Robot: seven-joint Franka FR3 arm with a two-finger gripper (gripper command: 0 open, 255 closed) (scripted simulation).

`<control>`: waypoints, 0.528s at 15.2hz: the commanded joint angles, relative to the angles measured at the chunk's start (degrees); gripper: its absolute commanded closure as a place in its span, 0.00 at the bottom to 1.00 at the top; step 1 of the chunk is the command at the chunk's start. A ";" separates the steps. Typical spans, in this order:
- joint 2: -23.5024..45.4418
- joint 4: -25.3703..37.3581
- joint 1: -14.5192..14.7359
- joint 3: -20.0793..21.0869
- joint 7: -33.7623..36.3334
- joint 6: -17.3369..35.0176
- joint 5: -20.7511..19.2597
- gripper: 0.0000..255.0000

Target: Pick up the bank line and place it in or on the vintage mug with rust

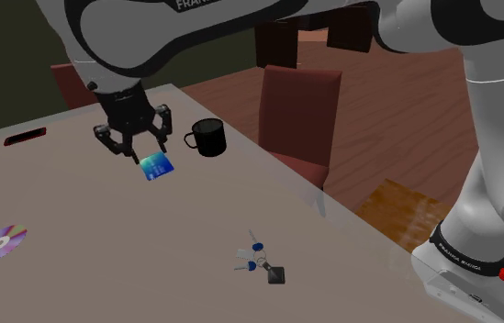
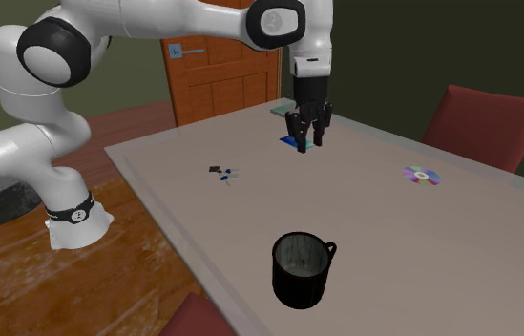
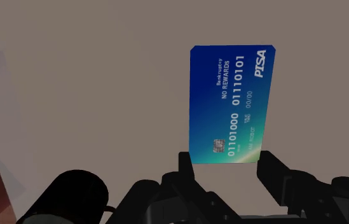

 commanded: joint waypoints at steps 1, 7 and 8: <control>0.21 0.89 -1.58 -0.46 -2.33 -0.27 0.24 1.00; 1.64 3.73 -6.29 -1.99 -9.28 -0.50 0.72 1.00; 2.11 4.57 -6.94 -2.28 -10.43 -0.69 0.72 1.00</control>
